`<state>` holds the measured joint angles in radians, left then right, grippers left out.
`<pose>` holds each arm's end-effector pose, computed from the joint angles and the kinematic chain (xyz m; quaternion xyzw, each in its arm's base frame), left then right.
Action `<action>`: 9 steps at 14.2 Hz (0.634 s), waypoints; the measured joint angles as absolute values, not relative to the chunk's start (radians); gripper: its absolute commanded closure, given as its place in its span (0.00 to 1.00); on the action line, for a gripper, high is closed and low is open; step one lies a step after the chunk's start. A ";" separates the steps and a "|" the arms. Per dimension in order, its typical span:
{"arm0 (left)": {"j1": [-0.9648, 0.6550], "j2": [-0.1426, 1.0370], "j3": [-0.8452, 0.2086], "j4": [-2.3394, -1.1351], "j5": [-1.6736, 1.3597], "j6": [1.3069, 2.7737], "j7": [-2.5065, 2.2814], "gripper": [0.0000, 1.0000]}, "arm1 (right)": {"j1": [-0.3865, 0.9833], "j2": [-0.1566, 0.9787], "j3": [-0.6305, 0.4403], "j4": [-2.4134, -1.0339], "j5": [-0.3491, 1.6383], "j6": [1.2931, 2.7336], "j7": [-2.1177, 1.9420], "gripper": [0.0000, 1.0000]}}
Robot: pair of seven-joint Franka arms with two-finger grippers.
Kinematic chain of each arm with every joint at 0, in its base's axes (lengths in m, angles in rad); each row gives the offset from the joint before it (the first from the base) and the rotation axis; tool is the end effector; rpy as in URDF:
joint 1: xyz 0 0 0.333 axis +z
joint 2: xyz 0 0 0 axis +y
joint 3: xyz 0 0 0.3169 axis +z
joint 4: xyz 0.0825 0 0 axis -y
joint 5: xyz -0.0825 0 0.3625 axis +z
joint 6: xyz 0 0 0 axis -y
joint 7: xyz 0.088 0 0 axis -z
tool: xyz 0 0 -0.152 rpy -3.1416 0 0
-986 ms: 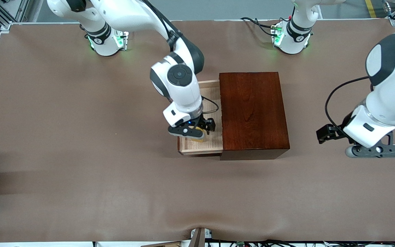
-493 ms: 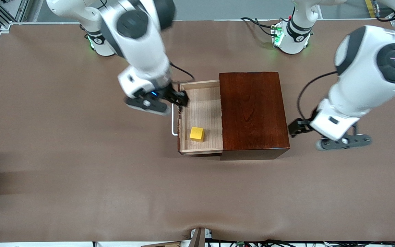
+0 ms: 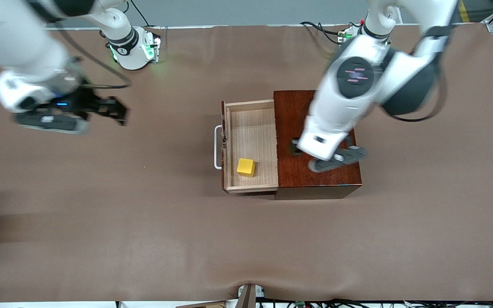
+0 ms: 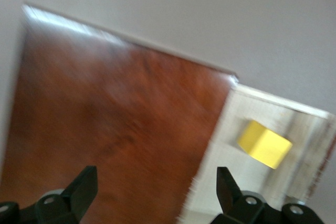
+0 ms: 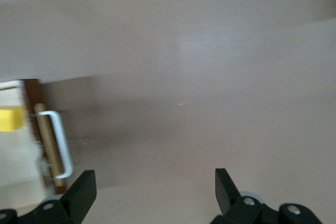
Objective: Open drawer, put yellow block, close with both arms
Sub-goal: 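Lower the left gripper to the drawer front while the right gripper withdraws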
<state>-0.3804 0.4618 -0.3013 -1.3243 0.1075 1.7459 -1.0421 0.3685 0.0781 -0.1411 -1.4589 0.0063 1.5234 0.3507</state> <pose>0.5475 -0.3819 0.4377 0.9829 0.1835 -0.0169 0.0012 0.5371 0.1284 0.5844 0.9981 -0.0613 -0.0055 0.0041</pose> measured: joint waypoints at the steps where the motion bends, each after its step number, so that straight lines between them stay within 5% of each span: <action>1: -0.420 0.477 -0.302 -1.324 0.107 1.767 -1.139 0.00 | 0.319 0.048 -0.142 -1.487 0.002 1.523 0.286 0.00; 9: -0.617 0.567 -0.296 -1.321 0.107 2.041 -1.802 0.00 | 0.090 -0.009 -0.141 -1.555 0.000 1.532 0.066 0.00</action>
<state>-0.6168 0.5671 -0.2963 -1.3213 0.1075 2.0415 -1.8020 0.0896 -0.0090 -0.1407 -1.5552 -0.0004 1.5324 0.0664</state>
